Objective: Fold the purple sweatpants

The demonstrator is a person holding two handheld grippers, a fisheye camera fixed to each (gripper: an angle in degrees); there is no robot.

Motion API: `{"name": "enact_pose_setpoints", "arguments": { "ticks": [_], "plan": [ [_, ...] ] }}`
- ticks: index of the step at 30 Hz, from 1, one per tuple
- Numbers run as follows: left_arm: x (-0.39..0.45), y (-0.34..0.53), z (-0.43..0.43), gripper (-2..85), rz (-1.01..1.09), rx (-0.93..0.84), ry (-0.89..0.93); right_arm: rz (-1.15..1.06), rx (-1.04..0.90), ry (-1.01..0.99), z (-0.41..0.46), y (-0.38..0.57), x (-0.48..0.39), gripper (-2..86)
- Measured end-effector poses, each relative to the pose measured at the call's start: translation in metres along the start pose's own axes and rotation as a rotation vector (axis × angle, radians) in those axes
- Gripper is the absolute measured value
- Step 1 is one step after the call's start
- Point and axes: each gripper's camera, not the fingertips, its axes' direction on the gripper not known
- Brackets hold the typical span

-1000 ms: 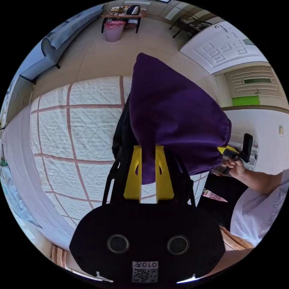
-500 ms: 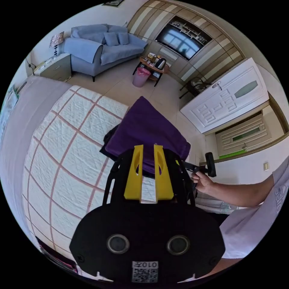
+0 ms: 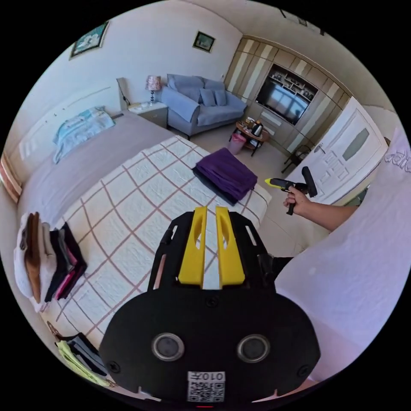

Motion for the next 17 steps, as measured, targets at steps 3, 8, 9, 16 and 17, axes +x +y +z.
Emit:
{"name": "enact_pose_setpoints", "arguments": {
  "ticks": [3, 8, 9, 16, 17],
  "plan": [
    [0.000, 0.030, -0.105, 0.7, 0.033, 0.123, -0.223, -0.208, -0.004, 0.037, -0.005, 0.007, -0.106, 3.1],
    [0.017, 0.086, -0.246, 0.0, 0.024, 0.131, -0.628, -0.499, -0.012, -0.069, 0.019, 0.024, -0.293, 2.9],
    [0.023, 0.098, -0.278, -0.1, -0.017, 0.125, -0.734, -0.526, -0.014, -0.093, 0.022, 0.026, -0.312, 2.9],
    [0.072, 0.144, -0.409, -0.3, -0.263, 0.115, -1.122, -0.830, -0.010, -0.296, 0.028, 0.044, -0.488, 2.7],
    [0.075, 0.145, -0.416, -0.3, -0.260, 0.118, -1.086, -0.870, -0.018, -0.318, 0.027, 0.046, -0.505, 2.7]
  ]
}}
